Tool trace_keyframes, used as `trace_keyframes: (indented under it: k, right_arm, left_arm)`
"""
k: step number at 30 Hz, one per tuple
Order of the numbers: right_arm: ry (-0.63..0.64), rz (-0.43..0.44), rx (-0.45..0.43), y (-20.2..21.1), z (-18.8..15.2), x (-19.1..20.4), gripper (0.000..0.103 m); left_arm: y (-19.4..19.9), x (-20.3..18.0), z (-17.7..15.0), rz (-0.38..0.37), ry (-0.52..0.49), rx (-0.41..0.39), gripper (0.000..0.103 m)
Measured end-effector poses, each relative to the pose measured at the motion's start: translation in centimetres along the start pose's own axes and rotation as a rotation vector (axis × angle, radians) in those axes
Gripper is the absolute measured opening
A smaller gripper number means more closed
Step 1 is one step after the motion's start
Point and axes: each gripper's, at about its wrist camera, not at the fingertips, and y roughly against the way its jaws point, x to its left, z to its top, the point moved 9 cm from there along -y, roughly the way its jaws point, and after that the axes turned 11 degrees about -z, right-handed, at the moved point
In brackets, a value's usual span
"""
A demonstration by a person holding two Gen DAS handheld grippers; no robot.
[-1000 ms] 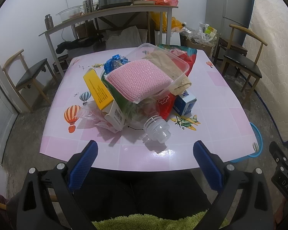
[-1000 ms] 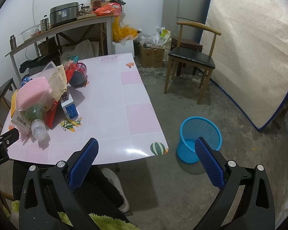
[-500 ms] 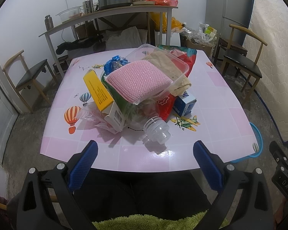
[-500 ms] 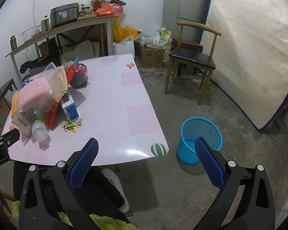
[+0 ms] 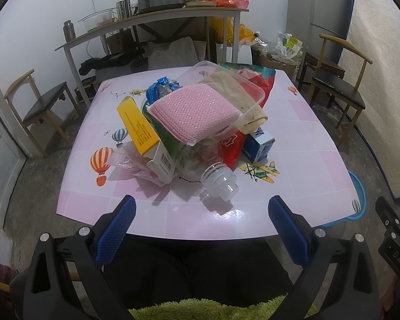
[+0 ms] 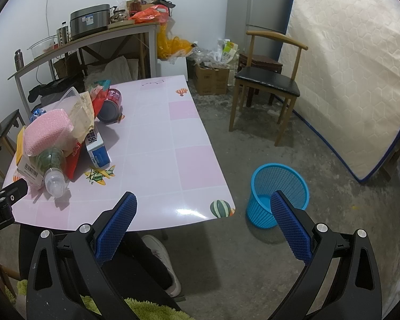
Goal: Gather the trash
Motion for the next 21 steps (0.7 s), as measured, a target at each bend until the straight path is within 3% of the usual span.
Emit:
trace_keyframes:
  k: [21]
  right_arm:
    - [-0.001,0.002,0.000,-0.08,-0.05,-0.02,0.096]
  left_arm:
    - [-0.09,0.71,-0.02,0.008,0.002,0.003,0.097]
